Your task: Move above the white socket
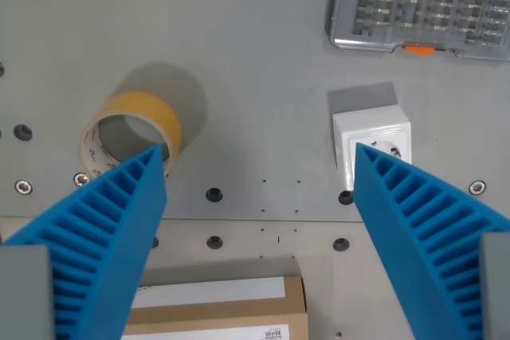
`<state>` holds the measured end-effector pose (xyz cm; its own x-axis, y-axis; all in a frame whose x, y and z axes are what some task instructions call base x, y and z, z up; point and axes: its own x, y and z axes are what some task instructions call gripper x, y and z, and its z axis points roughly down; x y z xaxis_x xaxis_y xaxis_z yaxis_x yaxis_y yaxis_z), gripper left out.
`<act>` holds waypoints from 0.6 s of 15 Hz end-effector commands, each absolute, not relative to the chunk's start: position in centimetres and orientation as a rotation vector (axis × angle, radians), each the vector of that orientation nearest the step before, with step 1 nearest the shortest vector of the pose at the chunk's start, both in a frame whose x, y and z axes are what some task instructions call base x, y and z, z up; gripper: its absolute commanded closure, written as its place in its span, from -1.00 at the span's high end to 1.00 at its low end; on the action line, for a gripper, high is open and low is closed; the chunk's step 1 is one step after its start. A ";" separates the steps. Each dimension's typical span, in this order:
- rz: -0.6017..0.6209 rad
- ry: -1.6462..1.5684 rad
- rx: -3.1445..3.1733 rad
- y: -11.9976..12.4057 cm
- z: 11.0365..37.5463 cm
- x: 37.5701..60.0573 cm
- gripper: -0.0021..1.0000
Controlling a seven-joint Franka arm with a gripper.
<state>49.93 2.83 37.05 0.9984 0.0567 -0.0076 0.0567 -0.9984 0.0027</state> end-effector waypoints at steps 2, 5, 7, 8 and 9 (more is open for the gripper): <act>-0.006 0.087 3.137 2.8 37.2 49.9 1.00; -0.006 0.063 3.138 2.8 37.2 49.9 1.00; -0.005 0.023 3.138 2.7 37.1 49.8 1.00; -0.004 -0.003 3.138 2.7 37.0 49.8 1.00; -0.001 -0.033 3.137 2.6 36.9 49.7 1.00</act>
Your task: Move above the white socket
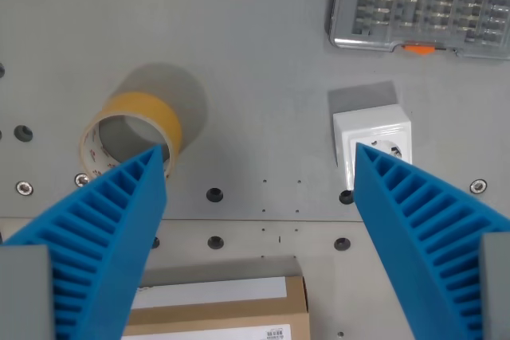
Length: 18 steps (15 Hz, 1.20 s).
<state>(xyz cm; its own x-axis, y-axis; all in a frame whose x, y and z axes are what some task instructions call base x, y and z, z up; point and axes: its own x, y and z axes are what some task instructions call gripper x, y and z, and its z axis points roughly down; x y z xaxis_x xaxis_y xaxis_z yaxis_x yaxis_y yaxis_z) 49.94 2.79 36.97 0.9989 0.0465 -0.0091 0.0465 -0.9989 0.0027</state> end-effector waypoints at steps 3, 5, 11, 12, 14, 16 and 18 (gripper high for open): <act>0.019 -0.141 3.131 2.4 36.4 49.4 1.00; 0.043 -0.229 3.124 2.1 35.9 49.2 1.00; 0.119 -0.537 3.085 1.2 34.0 48.1 1.00; 0.127 -0.589 3.076 1.0 33.6 47.9 1.00; 0.140 -0.691 3.058 0.6 32.8 47.4 1.00; 0.153 -0.794 3.038 0.2 31.9 46.8 1.00; 0.168 -0.896 3.014 -0.3 31.0 46.2 1.00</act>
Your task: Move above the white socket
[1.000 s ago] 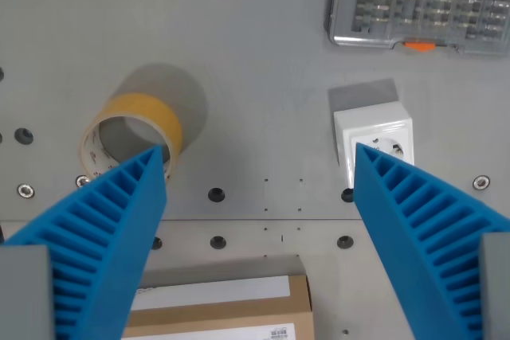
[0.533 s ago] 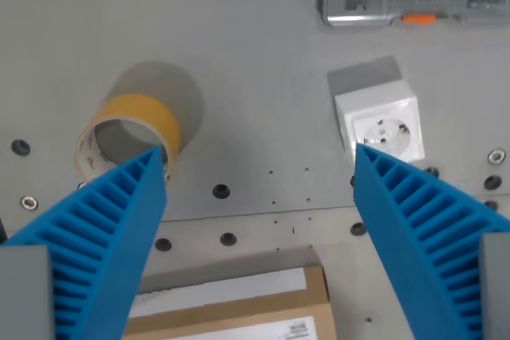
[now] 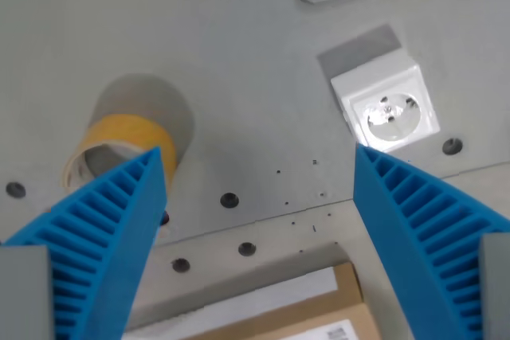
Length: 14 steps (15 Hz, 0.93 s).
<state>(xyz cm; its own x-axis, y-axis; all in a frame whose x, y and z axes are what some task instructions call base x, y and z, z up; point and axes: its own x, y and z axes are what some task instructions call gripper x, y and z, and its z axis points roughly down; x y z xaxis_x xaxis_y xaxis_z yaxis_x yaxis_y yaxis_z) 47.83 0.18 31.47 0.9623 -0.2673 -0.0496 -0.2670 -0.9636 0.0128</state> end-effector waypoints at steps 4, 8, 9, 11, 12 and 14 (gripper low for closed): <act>0.182 -1.097 2.953 -1.4 28.9 44.9 1.00; 0.181 -1.293 2.877 -2.7 26.8 43.6 1.00; 0.174 -1.342 2.857 -3.0 26.2 43.3 1.00; 0.173 -1.438 2.813 -3.6 25.3 42.7 1.00; 0.169 -1.485 2.790 -3.9 24.8 42.5 1.00; 0.158 -1.579 2.743 -4.5 23.9 42.1 1.00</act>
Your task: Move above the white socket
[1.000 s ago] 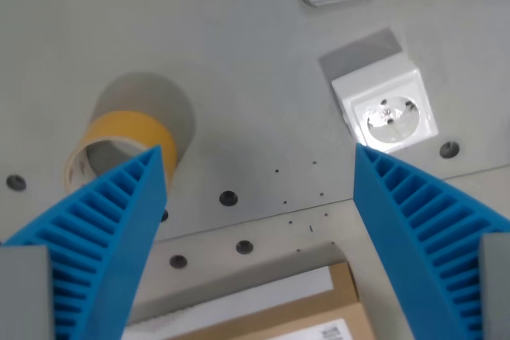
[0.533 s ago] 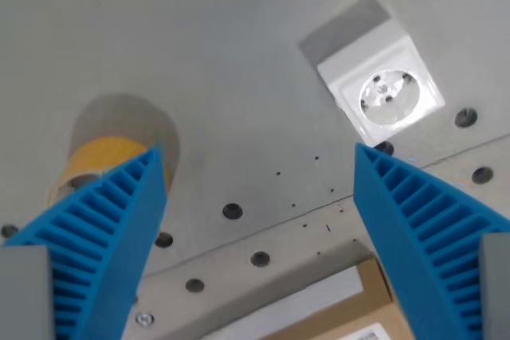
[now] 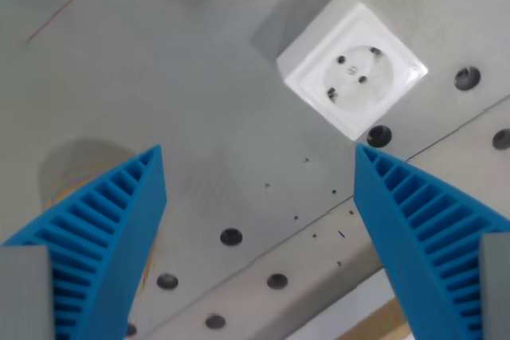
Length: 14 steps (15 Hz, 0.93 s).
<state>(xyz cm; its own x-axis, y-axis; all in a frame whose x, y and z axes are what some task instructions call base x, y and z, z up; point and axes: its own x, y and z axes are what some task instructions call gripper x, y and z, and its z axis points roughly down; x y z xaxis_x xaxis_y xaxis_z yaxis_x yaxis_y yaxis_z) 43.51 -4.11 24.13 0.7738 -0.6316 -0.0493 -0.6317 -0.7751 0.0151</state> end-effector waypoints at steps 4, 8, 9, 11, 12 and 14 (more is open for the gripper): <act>-0.141 1.707 -2.599 -5.7 21.9 41.2 1.00; -0.116 1.775 -2.559 -6.8 20.1 40.7 1.00; -0.104 1.787 -2.554 -7.1 19.6 40.6 1.00; -0.093 1.811 -2.538 -7.6 18.9 40.5 1.00; -0.085 1.817 -2.535 -7.8 18.5 40.5 1.00; -0.084 1.815 -2.533 -8.1 17.9 40.4 1.00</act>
